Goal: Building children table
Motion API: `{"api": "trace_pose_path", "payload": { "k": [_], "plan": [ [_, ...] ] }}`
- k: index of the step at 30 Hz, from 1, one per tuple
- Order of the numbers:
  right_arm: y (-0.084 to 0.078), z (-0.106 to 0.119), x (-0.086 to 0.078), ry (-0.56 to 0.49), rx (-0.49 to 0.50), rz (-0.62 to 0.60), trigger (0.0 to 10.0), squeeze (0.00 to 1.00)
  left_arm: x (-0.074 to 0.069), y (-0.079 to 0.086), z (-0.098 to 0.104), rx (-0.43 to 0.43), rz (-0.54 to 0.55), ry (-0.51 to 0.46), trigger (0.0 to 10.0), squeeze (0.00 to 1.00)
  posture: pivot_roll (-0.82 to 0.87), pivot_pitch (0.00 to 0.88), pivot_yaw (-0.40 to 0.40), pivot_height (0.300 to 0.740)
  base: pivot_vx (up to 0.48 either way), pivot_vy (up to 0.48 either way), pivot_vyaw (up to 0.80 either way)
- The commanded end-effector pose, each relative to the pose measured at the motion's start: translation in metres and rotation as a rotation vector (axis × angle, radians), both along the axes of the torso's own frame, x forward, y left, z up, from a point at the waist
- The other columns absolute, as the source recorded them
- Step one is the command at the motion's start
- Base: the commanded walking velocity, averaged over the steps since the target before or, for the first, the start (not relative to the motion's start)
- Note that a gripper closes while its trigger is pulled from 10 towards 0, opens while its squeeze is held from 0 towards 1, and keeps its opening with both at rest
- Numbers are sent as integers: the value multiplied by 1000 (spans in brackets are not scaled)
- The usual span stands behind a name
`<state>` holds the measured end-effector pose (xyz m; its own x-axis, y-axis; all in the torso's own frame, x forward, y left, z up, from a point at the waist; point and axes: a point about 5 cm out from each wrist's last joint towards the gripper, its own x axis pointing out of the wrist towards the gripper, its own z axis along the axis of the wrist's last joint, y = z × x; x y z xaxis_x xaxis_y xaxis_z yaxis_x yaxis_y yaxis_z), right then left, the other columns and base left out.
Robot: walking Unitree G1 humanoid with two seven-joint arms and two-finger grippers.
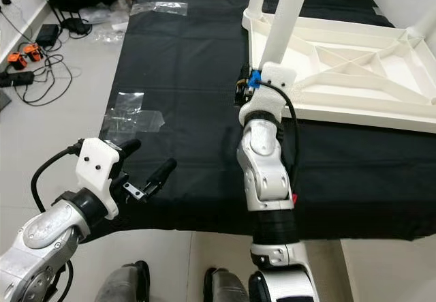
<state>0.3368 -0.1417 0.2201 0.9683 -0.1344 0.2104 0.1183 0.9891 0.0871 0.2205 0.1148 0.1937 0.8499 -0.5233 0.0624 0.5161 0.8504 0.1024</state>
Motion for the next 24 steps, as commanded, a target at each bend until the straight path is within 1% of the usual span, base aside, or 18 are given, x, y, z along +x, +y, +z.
{"api": "trace_pose_path", "payload": {
  "k": [1, 4, 5, 6, 8, 9, 10, 11, 12, 13, 14, 15, 17, 18, 20, 21, 23, 24],
  "plan": [
    [-2, -1, -5, -4, 13, 39, 10000, 0, 1, 0, -2, 6, 4, 5, 10000, 0, 89, 160, -59, 740, 0, 0, 0],
    [-5, -7, -13, 5, 13, 116, 10000, 0, 1, 1, -3, 5, 4, 4, 10000, 0, 86, 161, -59, 740, 0, 0, 0],
    [-5, -7, -13, 5, 13, 116, 10000, 0, 1, 1, -3, 5, 4, 4, 10000, 0, 86, 161, -59, 740, 0, 0, 0],
    [-11, -17, -21, 28, -23, 175, 10000, 0, 1, 0, -3, 4, 3, 3, 10000, 0, 82, 160, -58, 740, 0, 0, 0],
    [-14, -19, -24, 35, -37, 185, 10000, 0, 1, 0, -2, 2, 3, 2, 10000, 0, 82, 160, -58, 740, 0, 0, 0],
    [-22, -27, -28, 60, -59, 205, 10000, 0, 1, 0, -2, 2, 2, 1, 10000, 0, 83, 161, -60, 740, 0, 0, 0],
    [-22, -27, -28, 60, -59, 205, 10000, 0, 1, 0, -2, 2, 2, 1, 10000, 0, 83, 161, -60, 740, 0, 0, 0],
    [-33, -36, -31, 93, -87, 227, 10000, 0, 1, -1, -2, 0, 2, 1, 10000, 0, 77, 162, -59, 740, 0, 0, 0],
    [-33, -36, -31, 93, -87, 227, 10000, 0, 1, -1, -2, 0, 2, 1, 10000, 0, 77, 162, -59, 740, 0, 0, 0],
    [-46, -46, -33, 133, -116, 246, 10000, 0, 1, -1, -2, -1, -1, 0, 10000, 0, 75, 165, -57, 740, 0, 0, 0],
    [-55, -51, -35, 158, -135, 258, 10000, 0, 1, -1, -2, -1, -4, 0, 10000, 0, 75, 165, -57, 740, 0, 0, 0],
    [-55, -51, -35, 158, -135, 258, 10000, 0, 1, -1, -2, -1, -4, 0, 10000, 0, 75, 165, -57, 740, 0, 0, 0],
    [-73, -53, -29, 183, -188, 255, 10000, 0, 0, -1, -3, -1, -5, 2, 10000, 0, 76, 167, -58, 740, 0, 0, 0],
    [-73, -53, -29, 183, -188, 255, 10000, 0, 0, -1, -3, -1, -5, 2, 10000, 0, 76, 167, -58, 740, 0, 0, 0],
    [-87, -49, -19, 195, -271, 251, 10000, 0, 0, -2, -3, -1, -5, 2, 10000, 0, 74, 169, -58, 740, 0, 0, 0],
    [-87, -49, -19, 195, -271, 251, 10000, 0, 0, -2, -3, -1, -5, 2, 10000, 0, 74, 169, -58, 740, 0, 0, 0],
    [-97, -39, -6, 197, -356, 267, 10000, 0, 0, -3, -2, -3, -8, 0, 10000, 0, 77, 170, -60, 740, 0, 0, 0],
    [-97, -39, -6, 197, -356, 267, 10000, 0, 0, -3, -2, -3, -8, 0, 10000, 0, 77, 170, -60, 740, 0, 0, 0]
  ]
}}
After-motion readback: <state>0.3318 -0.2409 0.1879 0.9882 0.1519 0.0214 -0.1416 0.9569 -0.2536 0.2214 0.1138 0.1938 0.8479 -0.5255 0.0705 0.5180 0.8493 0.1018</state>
